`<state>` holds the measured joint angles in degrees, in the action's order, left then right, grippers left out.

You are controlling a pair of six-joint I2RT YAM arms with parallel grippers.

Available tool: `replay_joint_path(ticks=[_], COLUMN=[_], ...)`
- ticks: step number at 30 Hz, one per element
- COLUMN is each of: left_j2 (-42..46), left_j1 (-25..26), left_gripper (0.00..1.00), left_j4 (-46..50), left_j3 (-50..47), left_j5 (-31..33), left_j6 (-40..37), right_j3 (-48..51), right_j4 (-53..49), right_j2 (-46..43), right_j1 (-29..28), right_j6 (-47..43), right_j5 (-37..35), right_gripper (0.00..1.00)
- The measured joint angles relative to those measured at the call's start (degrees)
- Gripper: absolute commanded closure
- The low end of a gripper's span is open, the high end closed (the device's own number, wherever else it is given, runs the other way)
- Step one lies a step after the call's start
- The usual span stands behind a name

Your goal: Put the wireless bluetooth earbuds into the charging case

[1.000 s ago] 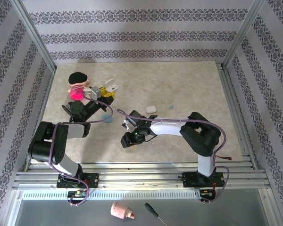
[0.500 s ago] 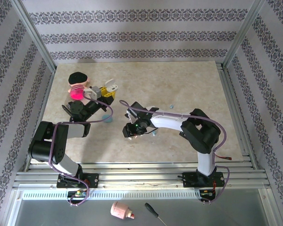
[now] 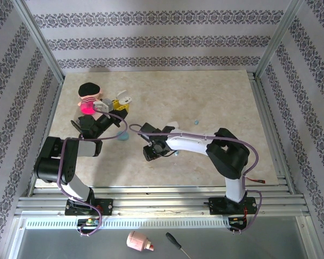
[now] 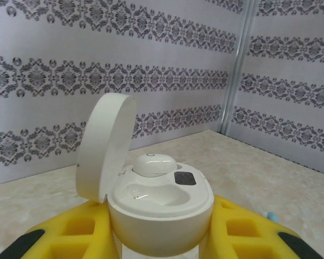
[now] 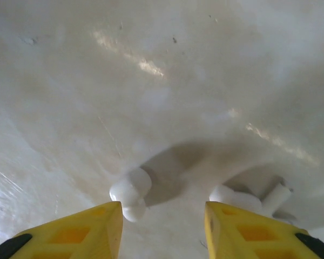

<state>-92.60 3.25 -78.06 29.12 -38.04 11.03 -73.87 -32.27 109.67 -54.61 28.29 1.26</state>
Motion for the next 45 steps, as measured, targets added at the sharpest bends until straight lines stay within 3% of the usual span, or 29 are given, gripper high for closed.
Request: replay_joint_path(ticks=[9,25,36,45], left_j2=[0.07,1.2,1.27,1.55], left_j1=[-0.87,-1.86,-1.86,-1.86], left_gripper=[0.8,0.8,0.8,0.8], left_j4=[-0.04,-0.04,-0.04,0.0], left_j3=[-0.07,-0.63,-1.16,-1.16], left_j5=[0.85,1.03,0.79,0.28], left_j6=[0.0,0.02,0.07,0.2], right_j3=[-6.95,-12.44,-12.24,-8.17], right_j4=[-4.79,-9.81,-10.27,-8.24], right_j2=[3.5,10.23,9.64,0.7], right_j1=[-3.96,-4.92,-4.33,1.44], right_j6=[0.0,-1.49,-5.01,-8.35], right_j5=[-6.4,-9.51,-10.8,-7.78], right_gripper=[0.58,0.71,0.73,0.73])
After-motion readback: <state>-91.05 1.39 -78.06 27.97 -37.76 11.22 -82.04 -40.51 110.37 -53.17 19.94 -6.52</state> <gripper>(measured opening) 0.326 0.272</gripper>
